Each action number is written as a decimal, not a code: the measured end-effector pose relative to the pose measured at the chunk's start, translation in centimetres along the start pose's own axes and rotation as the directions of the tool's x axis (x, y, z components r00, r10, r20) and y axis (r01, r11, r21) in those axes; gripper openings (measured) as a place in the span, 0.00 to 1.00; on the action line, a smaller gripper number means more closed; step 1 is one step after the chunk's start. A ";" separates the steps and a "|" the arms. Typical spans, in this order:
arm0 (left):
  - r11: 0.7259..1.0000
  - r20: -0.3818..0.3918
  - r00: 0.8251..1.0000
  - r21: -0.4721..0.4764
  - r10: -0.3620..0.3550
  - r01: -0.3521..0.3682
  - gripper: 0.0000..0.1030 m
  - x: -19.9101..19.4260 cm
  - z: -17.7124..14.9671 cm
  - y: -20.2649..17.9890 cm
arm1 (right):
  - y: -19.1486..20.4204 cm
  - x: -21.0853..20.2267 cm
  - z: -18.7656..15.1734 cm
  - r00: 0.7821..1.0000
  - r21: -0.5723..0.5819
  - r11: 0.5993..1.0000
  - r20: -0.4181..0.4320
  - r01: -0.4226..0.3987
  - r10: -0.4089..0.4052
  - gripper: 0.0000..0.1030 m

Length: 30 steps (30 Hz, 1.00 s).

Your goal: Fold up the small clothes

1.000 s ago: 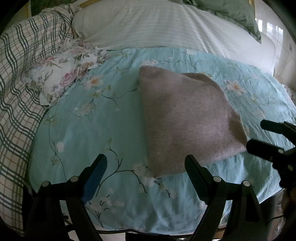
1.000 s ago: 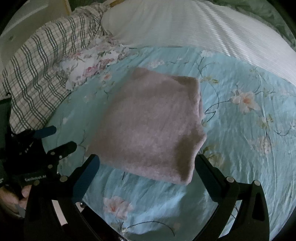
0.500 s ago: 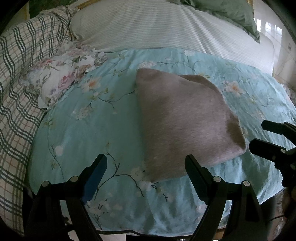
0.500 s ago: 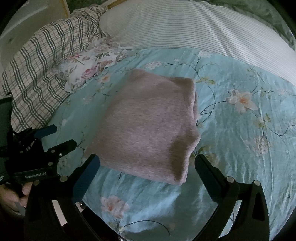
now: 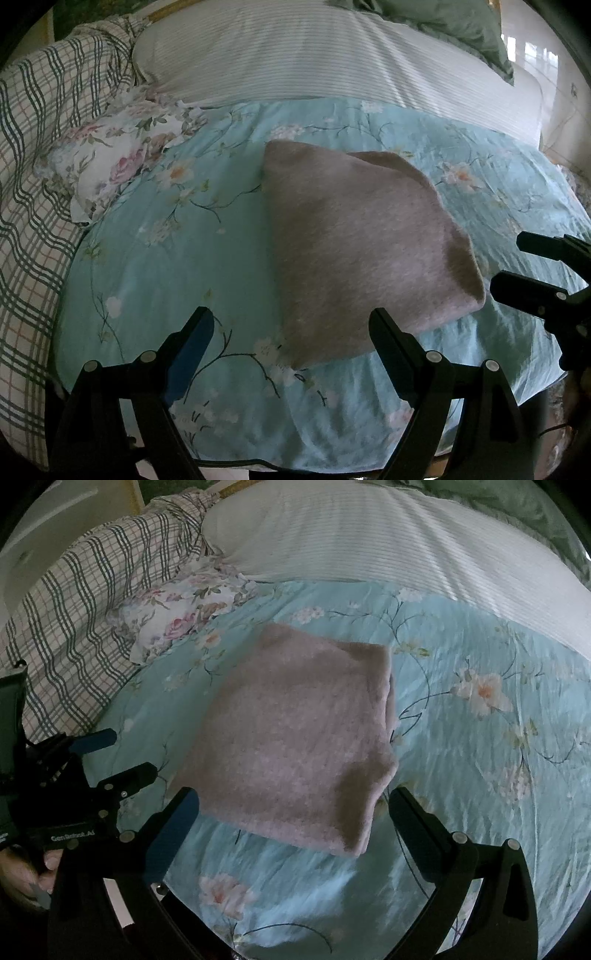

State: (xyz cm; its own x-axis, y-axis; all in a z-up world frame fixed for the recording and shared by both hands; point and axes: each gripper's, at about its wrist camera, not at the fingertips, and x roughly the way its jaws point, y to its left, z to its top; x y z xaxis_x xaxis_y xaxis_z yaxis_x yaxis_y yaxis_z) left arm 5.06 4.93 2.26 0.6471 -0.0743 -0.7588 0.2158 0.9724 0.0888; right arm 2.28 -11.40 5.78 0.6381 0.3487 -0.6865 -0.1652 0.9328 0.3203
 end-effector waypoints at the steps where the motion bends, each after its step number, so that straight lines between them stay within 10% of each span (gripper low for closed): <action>1: 1.000 0.001 1.000 -0.001 0.000 0.000 0.84 0.0 0.0 0.0 | -0.1 0.0 0.1 1.000 -0.001 1.000 -0.001 0.000 0.000 0.99; 30: 1.000 -0.001 1.000 0.006 0.003 -0.003 0.84 0.7 0.9 -0.6 | -1.0 1.0 0.8 1.000 0.006 1.000 -0.010 -0.001 0.001 0.99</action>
State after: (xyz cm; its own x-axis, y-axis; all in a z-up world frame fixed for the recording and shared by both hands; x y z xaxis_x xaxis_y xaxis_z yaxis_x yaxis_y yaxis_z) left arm 5.99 4.11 2.24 0.6469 -0.0708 -0.7593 0.2182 0.9712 0.0954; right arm 3.71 -12.06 5.26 0.6307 0.3504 -0.6924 -0.1614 0.9320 0.3247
